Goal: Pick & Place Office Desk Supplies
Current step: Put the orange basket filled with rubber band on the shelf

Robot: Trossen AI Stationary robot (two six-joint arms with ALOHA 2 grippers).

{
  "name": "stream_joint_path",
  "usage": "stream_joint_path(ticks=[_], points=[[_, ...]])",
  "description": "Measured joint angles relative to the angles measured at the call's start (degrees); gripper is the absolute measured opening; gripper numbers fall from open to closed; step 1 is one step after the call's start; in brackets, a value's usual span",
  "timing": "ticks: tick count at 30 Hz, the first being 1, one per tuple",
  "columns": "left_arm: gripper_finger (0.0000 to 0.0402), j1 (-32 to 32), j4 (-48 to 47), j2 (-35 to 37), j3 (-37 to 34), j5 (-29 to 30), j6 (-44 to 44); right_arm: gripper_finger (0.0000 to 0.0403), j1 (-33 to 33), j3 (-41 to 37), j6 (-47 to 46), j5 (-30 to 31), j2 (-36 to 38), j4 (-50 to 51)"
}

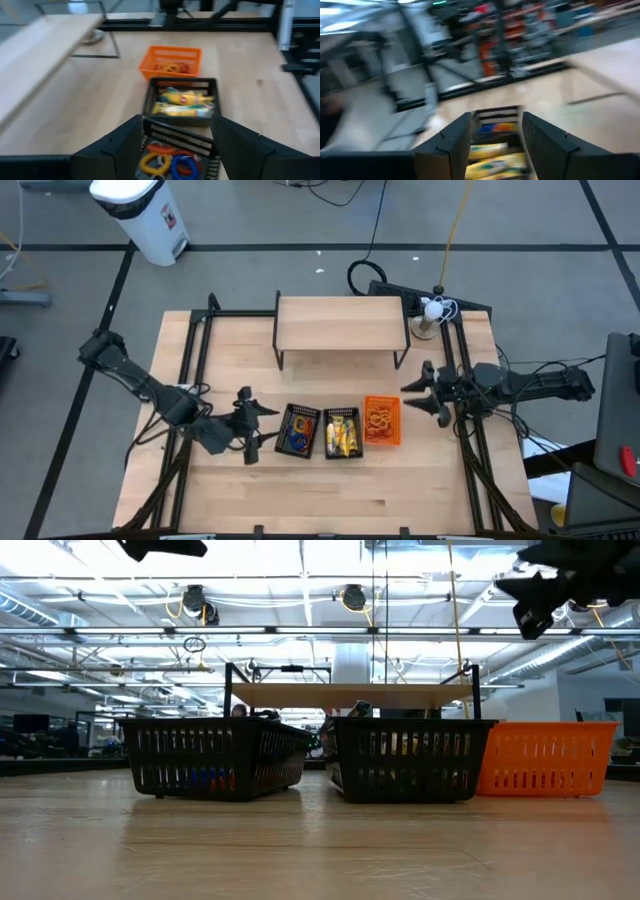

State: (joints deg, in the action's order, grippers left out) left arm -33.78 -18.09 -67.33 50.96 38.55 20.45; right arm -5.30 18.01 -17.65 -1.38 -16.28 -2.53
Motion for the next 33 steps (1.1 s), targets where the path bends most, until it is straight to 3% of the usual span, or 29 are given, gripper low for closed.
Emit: stream_joint_path(ticks=[2, 5, 12, 19, 27, 33], points=[[0.0237, 0.75, 1.65, 0.00, -0.18, -3.53, -0.40, 0.0165, -0.02, -0.03, -1.28, -3.94, -1.06, -0.59], [0.0237, 1.63, 3.20, 0.00, -0.20, -7.24, -0.31, 0.0165, -0.08, -0.03, -3.12, -5.10, -3.98, 1.18], [0.0237, 3.99, 2.77, -0.02, -0.20, -7.50, -2.91, 0.0165, -1.78, 0.01, -6.67, -6.39, -17.48, 4.20], [0.0237, 4.54, 1.61, 1.29, -0.20, -7.21, -3.83, 0.0164, -10.34, 3.56, -11.94, -6.03, -28.68, 6.28], [0.0237, 4.89, 1.19, 1.16, -0.24, -7.02, -3.49, 0.0164, -21.91, 16.49, -15.19, 5.67, -39.27, 20.93], [0.0237, 5.05, 1.13, 1.16, -0.24, -6.97, -3.36, 0.0164, -26.02, 26.30, -16.12, 14.95, -48.64, 32.38]])
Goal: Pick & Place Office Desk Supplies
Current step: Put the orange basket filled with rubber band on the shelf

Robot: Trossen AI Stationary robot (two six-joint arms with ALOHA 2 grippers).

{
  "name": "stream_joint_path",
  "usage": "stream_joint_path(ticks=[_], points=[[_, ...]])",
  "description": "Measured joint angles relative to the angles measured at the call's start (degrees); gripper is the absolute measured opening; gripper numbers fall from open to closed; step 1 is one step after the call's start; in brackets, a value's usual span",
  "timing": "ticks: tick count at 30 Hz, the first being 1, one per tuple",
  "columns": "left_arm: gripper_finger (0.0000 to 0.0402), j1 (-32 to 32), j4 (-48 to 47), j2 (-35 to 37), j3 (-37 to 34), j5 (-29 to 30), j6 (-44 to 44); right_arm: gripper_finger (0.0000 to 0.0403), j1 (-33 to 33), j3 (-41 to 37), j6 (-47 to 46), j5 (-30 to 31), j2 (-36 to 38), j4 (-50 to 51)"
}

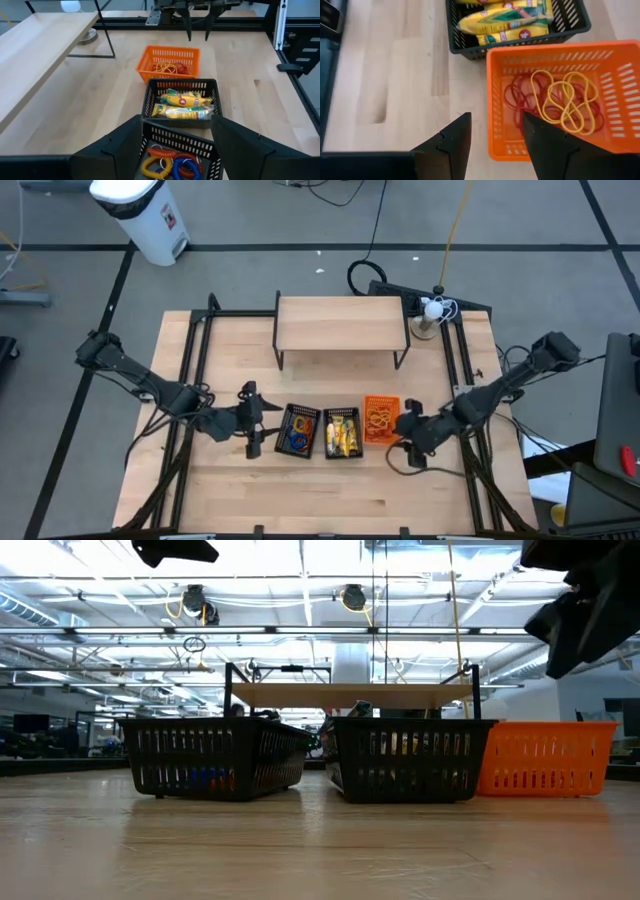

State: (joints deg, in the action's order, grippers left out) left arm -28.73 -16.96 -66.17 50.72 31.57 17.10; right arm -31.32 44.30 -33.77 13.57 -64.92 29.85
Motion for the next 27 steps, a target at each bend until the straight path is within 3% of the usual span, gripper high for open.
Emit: stream_joint_path(ticks=[12, 27], points=[[0.0237, 0.52, 0.01, 0.00, 0.00, 0.55, 3.10, 0.0164, 1.19, 1.10, -7.60, -1.96, -9.66, 0.85], [0.0237, 2.09, 0.06, 0.00, 0.00, 1.49, 4.77, 0.0164, 1.23, 1.08, -10.04, -3.35, -11.09, 0.85]])
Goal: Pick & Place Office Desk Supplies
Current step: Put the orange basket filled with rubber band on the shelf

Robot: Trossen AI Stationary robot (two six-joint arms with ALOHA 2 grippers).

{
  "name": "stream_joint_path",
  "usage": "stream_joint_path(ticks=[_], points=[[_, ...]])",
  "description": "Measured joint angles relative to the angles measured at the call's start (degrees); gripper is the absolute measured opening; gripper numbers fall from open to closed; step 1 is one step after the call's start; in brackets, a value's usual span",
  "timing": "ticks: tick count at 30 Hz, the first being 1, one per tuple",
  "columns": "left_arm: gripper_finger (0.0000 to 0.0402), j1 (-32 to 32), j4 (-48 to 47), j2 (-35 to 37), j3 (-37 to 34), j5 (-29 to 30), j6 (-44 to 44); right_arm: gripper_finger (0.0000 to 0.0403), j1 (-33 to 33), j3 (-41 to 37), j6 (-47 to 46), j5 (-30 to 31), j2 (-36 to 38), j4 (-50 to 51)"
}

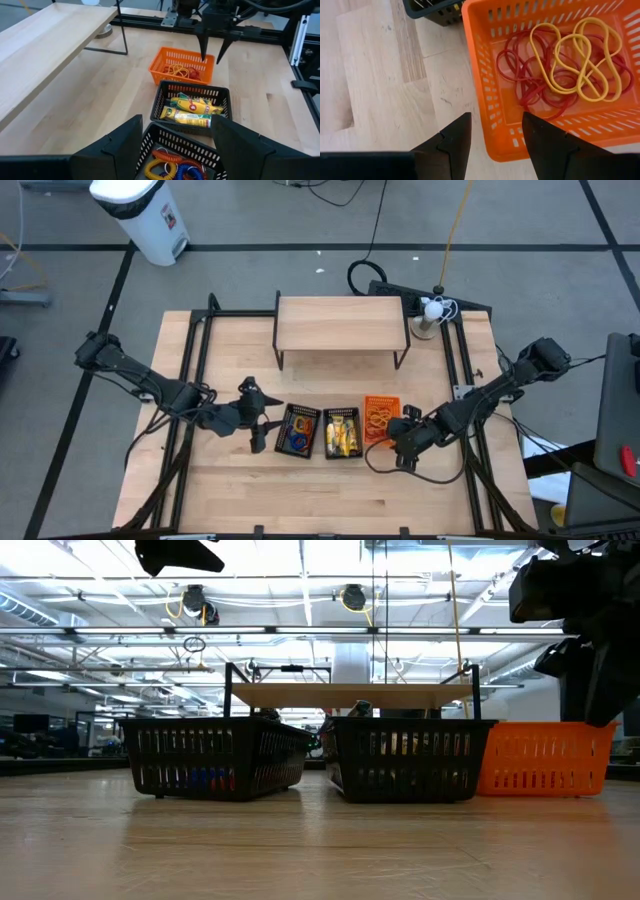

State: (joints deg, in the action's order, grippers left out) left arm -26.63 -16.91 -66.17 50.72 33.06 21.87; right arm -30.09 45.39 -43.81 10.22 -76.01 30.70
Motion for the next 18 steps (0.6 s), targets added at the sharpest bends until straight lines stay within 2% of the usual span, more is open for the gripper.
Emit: stream_joint_path(ticks=[9, 13, 18], points=[[0.0237, 0.00, 0.00, 0.00, 0.00, 0.00, 0.88, 0.0155, 0.00, 0.00, -0.10, -1.04, 0.00, 0.00], [0.0237, 0.00, 0.00, 0.00, 0.01, 0.00, 0.96, 0.0120, 0.02, -0.02, -0.10, -1.50, 0.00, 0.00], [0.0237, 0.00, 0.00, 0.00, 0.02, 0.00, 0.96, 0.0056, 0.02, -0.02, 0.11, -1.74, 0.00, 0.00]])
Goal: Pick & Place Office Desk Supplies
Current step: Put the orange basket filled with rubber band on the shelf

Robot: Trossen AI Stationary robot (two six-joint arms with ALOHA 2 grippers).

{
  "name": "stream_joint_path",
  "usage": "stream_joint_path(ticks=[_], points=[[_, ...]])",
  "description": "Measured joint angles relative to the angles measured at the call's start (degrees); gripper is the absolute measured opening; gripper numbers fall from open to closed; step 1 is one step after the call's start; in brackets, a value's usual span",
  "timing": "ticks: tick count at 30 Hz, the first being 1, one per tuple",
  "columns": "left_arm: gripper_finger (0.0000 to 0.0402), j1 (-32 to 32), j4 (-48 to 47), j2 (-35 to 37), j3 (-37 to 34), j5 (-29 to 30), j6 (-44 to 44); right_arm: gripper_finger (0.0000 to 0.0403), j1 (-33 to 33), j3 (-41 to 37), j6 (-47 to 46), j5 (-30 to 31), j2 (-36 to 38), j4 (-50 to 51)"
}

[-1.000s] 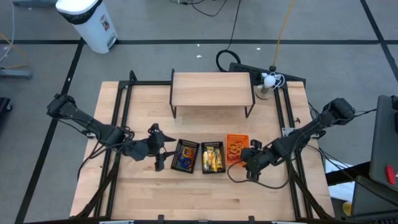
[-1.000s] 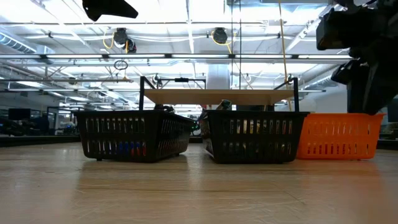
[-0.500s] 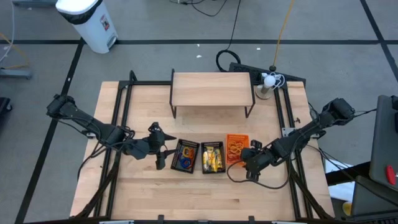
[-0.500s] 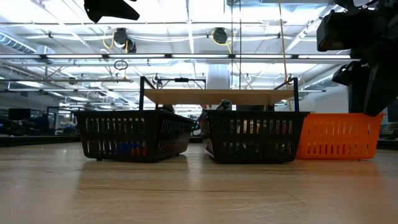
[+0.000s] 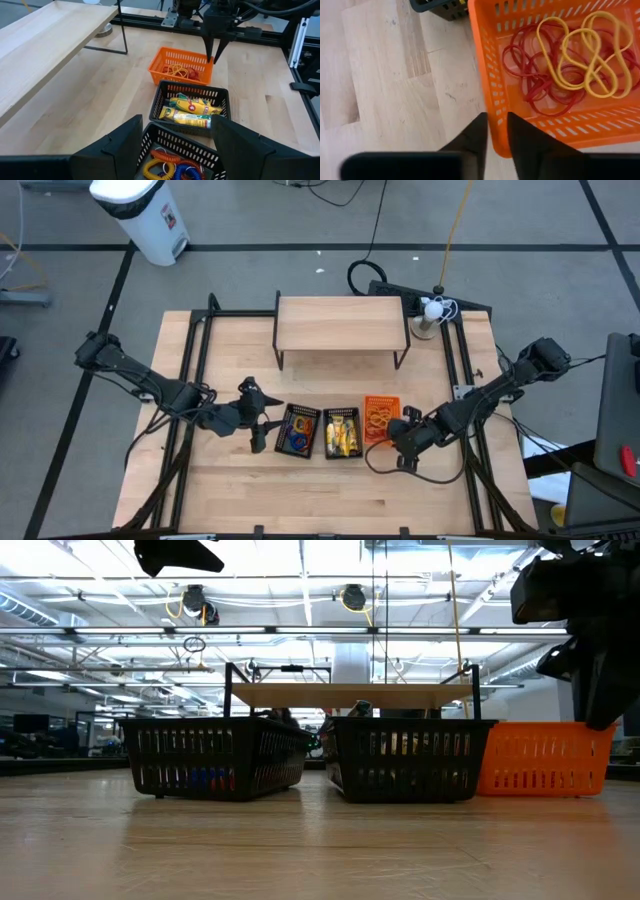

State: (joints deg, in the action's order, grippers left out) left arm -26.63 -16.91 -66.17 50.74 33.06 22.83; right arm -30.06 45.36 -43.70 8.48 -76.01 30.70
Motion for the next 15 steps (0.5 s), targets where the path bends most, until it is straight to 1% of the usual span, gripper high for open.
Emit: stream_joint_path(ticks=[3, 4, 9, 10, 12, 15], points=[[0.0237, 0.00, 0.00, 0.00, 0.00, 0.00, 0.00, 0.0016, 0.00, 0.00, 0.80, -1.06, -0.04, -0.04], [0.0237, 0.00, 0.00, 0.00, 0.00, 0.02, 0.02, 0.0010, 0.02, 0.00, 1.07, -1.04, -0.19, -0.07], [0.0237, 0.00, 0.00, 0.00, 0.00, 0.00, 0.20, 0.0006, 0.00, 0.04, 1.12, -0.67, -1.76, -0.11], [0.0237, 0.00, 0.00, 0.00, 0.00, 0.00, 0.20, 0.0005, 0.00, 0.04, 1.43, 0.28, -1.93, -0.05], [0.0237, 0.00, -0.01, 0.00, 0.00, 0.01, 0.20, 0.0005, 0.00, 0.04, 1.35, 1.68, -1.92, -0.02], [0.0237, 0.00, -0.02, -0.02, 0.00, 0.00, 0.20, 0.0003, 0.00, 0.00, 1.70, 2.04, -1.01, 0.11]])
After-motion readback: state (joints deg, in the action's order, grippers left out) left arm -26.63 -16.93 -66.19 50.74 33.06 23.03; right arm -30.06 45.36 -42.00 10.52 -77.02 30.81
